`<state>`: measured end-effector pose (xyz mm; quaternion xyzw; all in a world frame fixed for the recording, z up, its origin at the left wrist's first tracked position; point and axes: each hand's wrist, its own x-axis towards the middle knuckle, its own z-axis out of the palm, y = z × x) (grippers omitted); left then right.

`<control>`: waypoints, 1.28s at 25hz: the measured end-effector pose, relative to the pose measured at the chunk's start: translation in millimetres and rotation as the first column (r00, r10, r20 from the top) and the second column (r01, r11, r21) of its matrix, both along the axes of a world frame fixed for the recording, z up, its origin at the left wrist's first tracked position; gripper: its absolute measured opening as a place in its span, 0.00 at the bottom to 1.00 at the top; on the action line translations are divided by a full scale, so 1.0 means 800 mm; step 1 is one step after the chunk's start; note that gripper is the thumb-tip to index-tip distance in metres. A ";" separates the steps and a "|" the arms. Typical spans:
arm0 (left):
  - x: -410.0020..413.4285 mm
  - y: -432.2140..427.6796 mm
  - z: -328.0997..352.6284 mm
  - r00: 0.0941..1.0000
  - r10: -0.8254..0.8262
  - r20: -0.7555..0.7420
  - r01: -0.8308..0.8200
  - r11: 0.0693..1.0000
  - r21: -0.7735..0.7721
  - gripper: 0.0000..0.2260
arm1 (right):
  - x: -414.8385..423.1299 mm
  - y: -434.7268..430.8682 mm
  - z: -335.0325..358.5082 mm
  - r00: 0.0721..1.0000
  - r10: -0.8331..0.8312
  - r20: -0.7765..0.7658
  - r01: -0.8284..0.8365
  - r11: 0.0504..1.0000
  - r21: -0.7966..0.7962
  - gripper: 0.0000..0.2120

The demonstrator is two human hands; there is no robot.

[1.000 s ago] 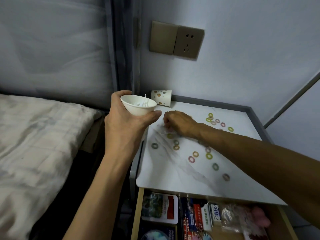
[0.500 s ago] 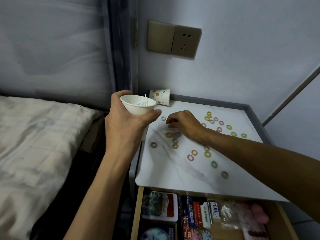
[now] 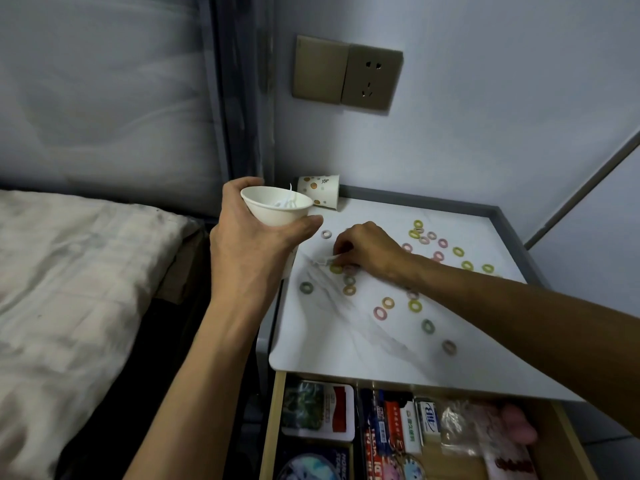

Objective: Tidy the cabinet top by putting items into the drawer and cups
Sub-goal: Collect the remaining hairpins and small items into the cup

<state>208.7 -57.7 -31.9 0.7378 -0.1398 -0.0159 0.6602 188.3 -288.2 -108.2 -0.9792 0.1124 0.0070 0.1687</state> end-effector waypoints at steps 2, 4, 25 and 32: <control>-0.001 -0.001 0.001 1.000 0.002 0.000 -0.002 1.000 0.005 0.31 | 0.003 0.004 0.005 0.999 -0.005 -0.045 0.003 0.999 -0.038 0.02; -0.002 -0.002 0.002 1.000 0.003 -0.001 -0.003 1.000 0.011 0.31 | 0.007 0.009 0.008 0.997 -0.010 -0.071 0.001 0.993 -0.122 0.03; -0.034 -0.015 -0.013 0.981 -0.190 0.042 0.177 0.960 0.217 0.34 | -0.066 0.017 0.168 0.949 0.015 0.315 -0.069 0.985 0.159 0.10; -0.100 -0.052 -0.012 0.924 -0.378 0.060 0.358 0.909 0.215 0.33 | -0.139 0.060 0.186 0.961 0.276 0.024 -0.275 0.961 -0.030 0.11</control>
